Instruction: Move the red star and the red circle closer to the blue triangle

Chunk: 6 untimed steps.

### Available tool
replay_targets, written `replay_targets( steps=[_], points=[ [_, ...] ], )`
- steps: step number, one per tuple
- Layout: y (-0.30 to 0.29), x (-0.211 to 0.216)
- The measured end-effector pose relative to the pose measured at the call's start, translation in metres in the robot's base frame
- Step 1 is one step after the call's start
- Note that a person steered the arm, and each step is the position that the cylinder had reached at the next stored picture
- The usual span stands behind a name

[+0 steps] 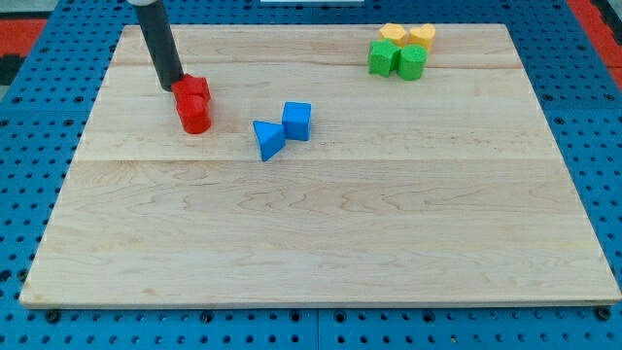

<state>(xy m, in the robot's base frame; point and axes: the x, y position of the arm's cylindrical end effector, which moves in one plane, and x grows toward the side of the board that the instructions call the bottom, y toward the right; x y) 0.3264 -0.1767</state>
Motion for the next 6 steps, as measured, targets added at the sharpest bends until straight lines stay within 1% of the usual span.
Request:
replay_targets(
  steps=[1,2,3,4,5,6],
  points=[
    [0.039,0.008],
    [0.051,0.014],
    [0.005,-0.03],
    [-0.017,0.038],
    [-0.009,0.095],
    [0.01,0.106]
  ],
)
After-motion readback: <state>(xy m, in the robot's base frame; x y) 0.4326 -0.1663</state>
